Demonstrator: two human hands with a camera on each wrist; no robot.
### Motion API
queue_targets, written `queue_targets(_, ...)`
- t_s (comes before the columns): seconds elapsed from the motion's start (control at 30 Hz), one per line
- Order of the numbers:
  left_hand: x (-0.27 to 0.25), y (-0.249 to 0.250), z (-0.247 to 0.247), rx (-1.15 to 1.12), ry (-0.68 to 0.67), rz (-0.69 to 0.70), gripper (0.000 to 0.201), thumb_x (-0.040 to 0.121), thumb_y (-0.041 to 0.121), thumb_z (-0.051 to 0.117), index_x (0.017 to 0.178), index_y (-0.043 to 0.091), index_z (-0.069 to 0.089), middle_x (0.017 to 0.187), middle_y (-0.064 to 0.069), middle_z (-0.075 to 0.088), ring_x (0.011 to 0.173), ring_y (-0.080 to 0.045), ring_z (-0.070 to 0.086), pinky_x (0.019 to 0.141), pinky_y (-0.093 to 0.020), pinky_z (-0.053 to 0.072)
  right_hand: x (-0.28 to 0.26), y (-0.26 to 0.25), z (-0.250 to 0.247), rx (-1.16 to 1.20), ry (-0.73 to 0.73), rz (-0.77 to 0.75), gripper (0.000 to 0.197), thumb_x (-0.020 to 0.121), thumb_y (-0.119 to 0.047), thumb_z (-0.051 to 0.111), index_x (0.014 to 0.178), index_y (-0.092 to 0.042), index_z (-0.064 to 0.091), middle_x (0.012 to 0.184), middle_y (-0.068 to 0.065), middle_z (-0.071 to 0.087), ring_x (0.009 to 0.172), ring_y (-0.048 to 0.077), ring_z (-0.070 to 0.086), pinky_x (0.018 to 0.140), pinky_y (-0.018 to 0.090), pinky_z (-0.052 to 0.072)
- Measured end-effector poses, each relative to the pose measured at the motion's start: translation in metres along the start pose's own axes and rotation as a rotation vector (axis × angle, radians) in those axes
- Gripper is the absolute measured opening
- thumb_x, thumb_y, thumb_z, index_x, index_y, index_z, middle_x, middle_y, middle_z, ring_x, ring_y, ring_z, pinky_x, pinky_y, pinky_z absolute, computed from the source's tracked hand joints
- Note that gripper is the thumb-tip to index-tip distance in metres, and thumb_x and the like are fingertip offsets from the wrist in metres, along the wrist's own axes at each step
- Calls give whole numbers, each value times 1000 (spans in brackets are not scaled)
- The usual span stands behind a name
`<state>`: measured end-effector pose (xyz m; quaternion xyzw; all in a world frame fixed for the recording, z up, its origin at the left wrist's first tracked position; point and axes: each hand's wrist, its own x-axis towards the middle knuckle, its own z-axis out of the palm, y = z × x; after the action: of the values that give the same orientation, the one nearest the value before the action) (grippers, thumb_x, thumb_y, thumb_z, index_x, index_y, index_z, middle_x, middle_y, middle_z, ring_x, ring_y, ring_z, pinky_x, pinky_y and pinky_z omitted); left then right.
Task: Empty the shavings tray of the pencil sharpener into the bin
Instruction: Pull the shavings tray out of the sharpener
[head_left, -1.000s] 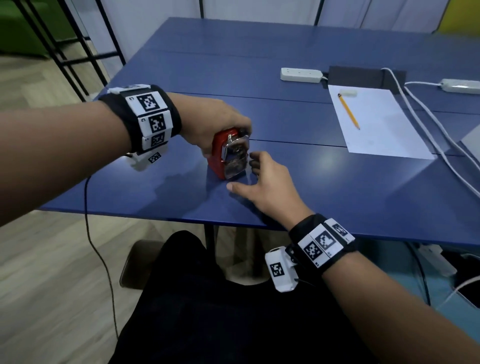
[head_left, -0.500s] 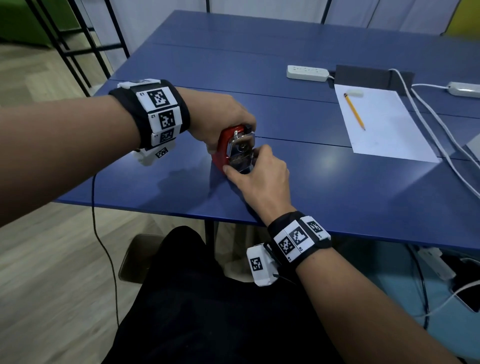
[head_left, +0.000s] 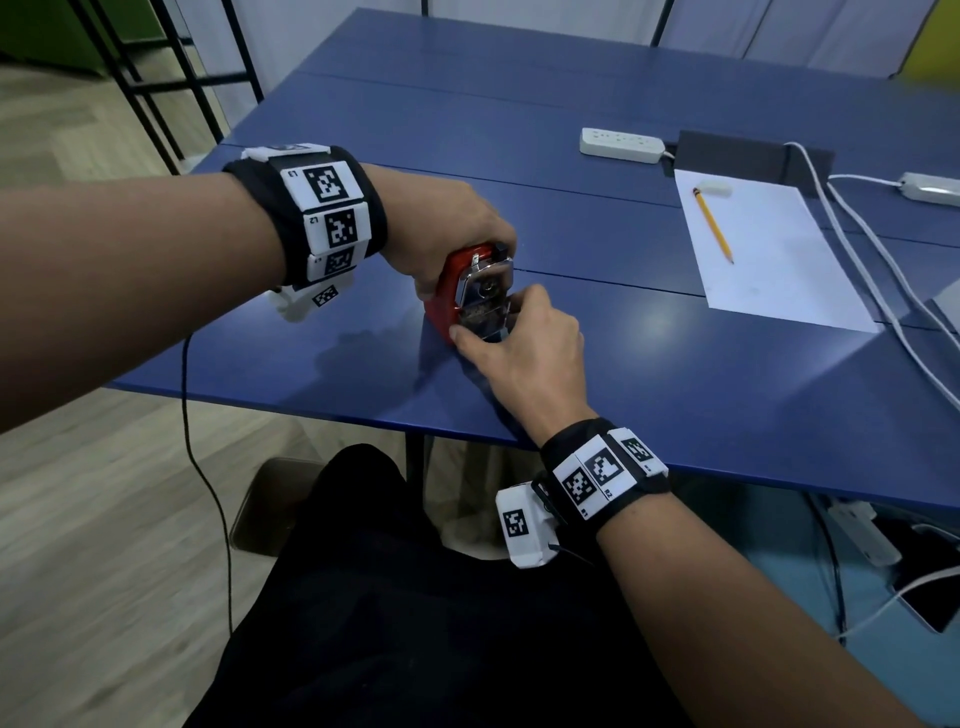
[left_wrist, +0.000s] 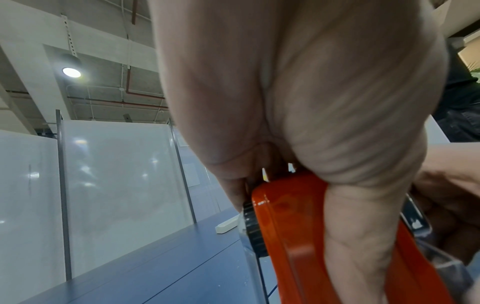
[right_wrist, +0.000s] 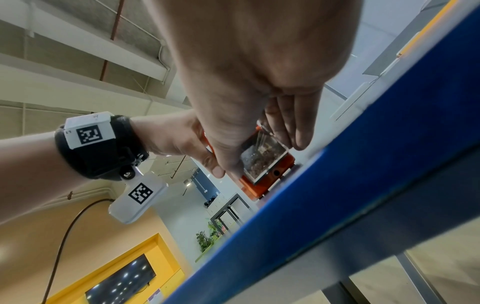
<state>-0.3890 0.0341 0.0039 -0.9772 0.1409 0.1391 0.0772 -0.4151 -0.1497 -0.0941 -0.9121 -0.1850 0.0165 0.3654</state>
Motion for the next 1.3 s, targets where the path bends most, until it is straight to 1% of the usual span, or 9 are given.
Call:
queue_targets(0.1,0,0,-1,11,-4,3,83,61,18,99,131,28,57,119,3,64,108,-25,62,94,-48,56,-2,2,-1,3,4,2,62,79,-63,85,114,-17,60,109,5,78,105,33,71,87,47,60)
queue_targets(0.2,1,-1,0,3,0,1,83,60,18,98,131,28,57,112,8,59,104,-22,59,86,-40,52,-3,4,-1,1,2,1,62,79,-63,85,114,-18,60,108,4,78,105,33,71,87,48,60)
queue_targets(0.3,2,-2,1,-14,2,2,83,60,17,98,132,28,57,114,7,61,103,-21,58,83,-35,47,-4,5,-3,-5,4,-7,62,79,-64,84,113,-18,60,108,4,78,104,32,71,86,46,60)
queue_targets(0.47,0,0,0,-6,9,14,83,58,20,99,130,31,57,118,4,66,106,-24,63,89,-44,56,-4,8,-2,0,4,-8,65,77,-65,85,114,-18,59,108,4,78,106,33,72,88,48,60)
queue_targets(0.53,0,1,-1,-8,6,9,84,57,20,98,130,31,58,118,4,66,104,-23,63,86,-42,55,-3,5,-2,9,-7,-17,75,76,-68,86,123,-17,59,115,5,78,111,33,71,91,46,58)
queue_targets(0.6,1,1,-1,-11,4,5,84,58,19,98,130,30,58,117,4,66,101,-22,62,85,-41,54,-1,2,-2,4,-13,-27,79,75,-71,85,124,-15,59,118,6,77,112,33,70,88,43,57)
queue_targets(0.77,0,1,-1,-19,1,-7,83,59,19,98,130,30,58,117,3,66,103,-23,63,88,-42,55,1,0,2,-15,3,-18,66,81,-64,83,118,-14,60,112,10,77,107,37,70,86,44,56)
queue_targets(1.1,0,1,-1,-15,0,0,82,61,19,98,132,30,57,120,5,66,109,-23,63,93,-46,56,-7,8,-1,-4,20,-7,64,80,-63,84,118,-17,61,108,5,77,105,33,71,85,43,57)
queue_targets(1.3,0,2,-1,-11,1,-4,83,61,19,98,133,28,57,119,4,65,103,-21,59,90,-42,53,-12,11,-7,-16,18,-12,65,80,-65,84,120,-18,61,109,3,77,106,31,71,87,43,57)
